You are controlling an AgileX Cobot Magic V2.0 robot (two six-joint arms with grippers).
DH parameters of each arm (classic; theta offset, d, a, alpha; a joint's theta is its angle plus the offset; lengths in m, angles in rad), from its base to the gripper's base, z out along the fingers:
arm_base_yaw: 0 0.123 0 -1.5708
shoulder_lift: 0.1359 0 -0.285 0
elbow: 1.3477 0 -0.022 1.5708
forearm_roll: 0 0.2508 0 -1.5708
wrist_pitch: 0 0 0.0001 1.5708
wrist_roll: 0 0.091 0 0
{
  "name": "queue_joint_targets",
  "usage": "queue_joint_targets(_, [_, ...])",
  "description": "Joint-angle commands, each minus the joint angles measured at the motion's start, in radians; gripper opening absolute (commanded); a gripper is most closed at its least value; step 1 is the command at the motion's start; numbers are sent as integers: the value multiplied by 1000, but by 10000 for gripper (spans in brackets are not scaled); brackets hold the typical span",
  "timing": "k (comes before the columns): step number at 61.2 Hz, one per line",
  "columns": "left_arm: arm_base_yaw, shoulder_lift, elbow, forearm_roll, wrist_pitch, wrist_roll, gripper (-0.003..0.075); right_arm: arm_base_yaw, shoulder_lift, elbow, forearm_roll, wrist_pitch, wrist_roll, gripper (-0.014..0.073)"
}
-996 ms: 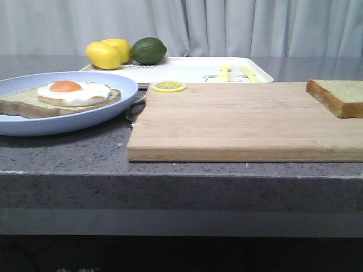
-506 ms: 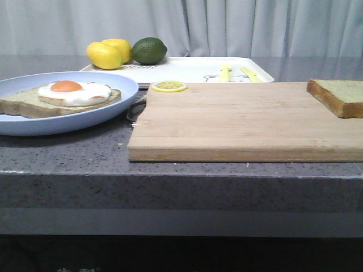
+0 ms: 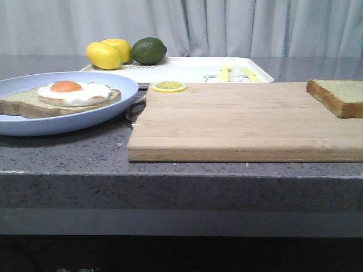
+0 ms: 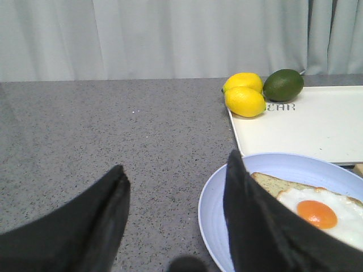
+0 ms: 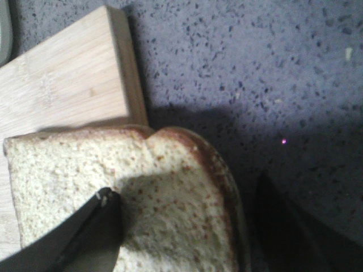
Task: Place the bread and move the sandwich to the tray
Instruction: 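Grasp the bread slice on the cutting board with the right gripper, then lift the bread slice and carry it over the blue plate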
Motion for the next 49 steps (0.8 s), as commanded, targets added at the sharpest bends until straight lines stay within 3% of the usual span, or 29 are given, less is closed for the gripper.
queue_joint_targets(1, [-10,7,-33,-3,-80,2,365,-8,-40,-29,45,24,-21,373])
queue_joint_targets(10, [-10,7,-33,-3,-80,2,365,-9,-72,-29,56,31,-21,12])
queue_joint_targets(15, [-10,7,-33,-3,-80,2,365,-11,-99,-29,60,31,-21,-64])
queue_joint_targets(26, [-10,7,-33,-3,-80,2,365,-11,-198,-30,124,32,-21,-69])
queue_joint_targets(36, [-10,7,-33,-3,-80,2,365,-3,-271,-30,303,95,-21,-69])
queue_joint_targets(42, [-10,7,-33,-3,-80,2,365,44,-284,-30,466,153,-33,-69])
queue_joint_targets(49, [-10,7,-33,-3,-80,2,365,178,-281,-30,586,126,-74,-69])
